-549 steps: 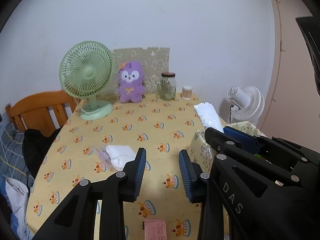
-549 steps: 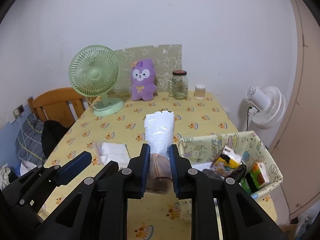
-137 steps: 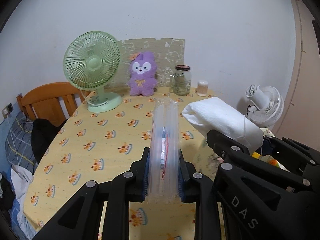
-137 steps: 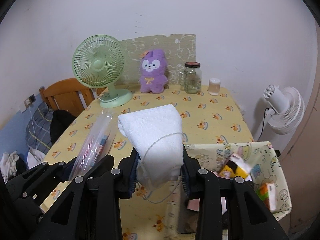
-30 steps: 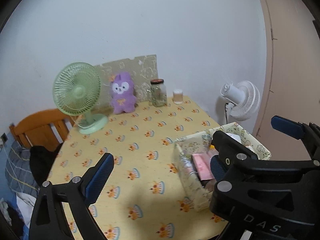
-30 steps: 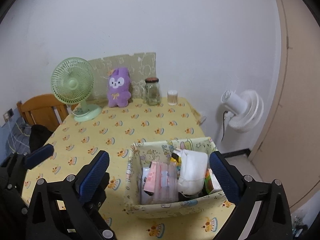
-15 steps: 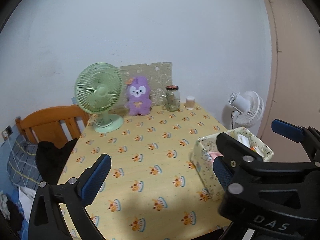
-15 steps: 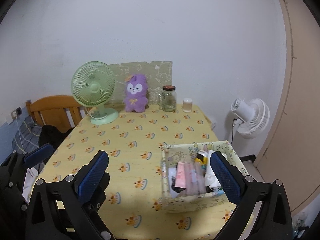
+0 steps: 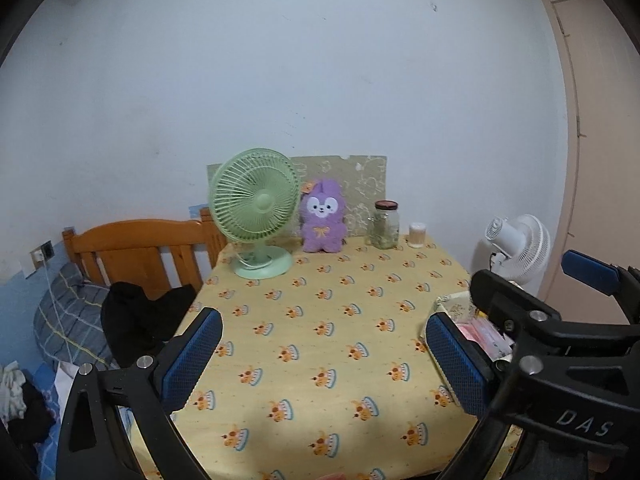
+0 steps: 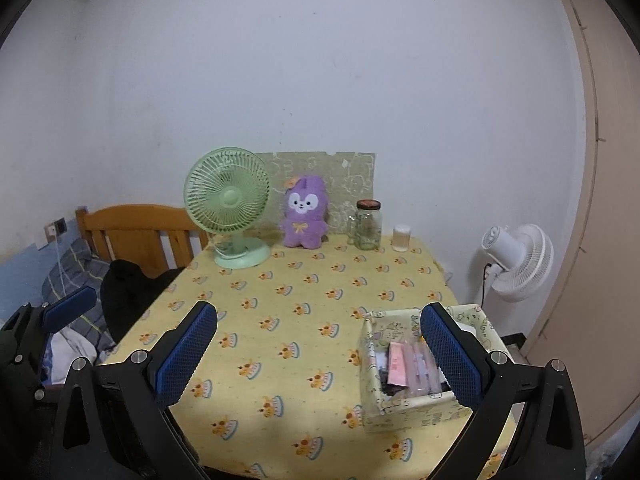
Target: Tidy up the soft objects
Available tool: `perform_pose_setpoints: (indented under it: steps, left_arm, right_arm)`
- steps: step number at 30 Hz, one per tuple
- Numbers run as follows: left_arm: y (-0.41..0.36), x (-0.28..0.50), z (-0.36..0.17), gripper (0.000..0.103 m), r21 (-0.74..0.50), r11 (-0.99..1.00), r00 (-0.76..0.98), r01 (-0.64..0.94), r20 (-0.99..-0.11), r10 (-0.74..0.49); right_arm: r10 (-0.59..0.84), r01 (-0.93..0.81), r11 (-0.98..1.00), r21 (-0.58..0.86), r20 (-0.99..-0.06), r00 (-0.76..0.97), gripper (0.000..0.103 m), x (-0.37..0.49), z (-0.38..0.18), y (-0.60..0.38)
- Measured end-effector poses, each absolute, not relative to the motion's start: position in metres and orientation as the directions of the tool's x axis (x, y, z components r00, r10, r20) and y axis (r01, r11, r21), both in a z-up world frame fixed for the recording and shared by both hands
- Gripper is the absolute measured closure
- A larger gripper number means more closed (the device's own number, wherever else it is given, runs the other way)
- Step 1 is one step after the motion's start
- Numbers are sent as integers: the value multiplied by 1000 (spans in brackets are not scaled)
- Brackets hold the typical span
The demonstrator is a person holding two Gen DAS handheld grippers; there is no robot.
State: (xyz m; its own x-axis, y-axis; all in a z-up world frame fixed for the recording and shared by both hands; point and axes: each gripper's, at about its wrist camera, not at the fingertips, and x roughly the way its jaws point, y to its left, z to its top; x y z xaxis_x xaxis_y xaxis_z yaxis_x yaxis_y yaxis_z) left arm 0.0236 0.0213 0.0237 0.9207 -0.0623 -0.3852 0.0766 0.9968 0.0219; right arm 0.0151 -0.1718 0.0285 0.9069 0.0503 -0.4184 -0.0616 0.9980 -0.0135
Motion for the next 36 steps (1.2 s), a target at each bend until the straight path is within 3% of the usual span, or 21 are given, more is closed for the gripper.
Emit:
perform_pose_setpoints:
  steps: [20,36]
  left_arm:
    - [41,9,21,0,-3,1000,927,8,-374,-9]
    - [36,8,20,0,1,999,924,48,-380,-44]
  right_arm:
    - [44,-46,999,4,-396,917,0,-3,26,-178]
    - [31,-30,1000,8,-410,912,0,-1,23,-183]
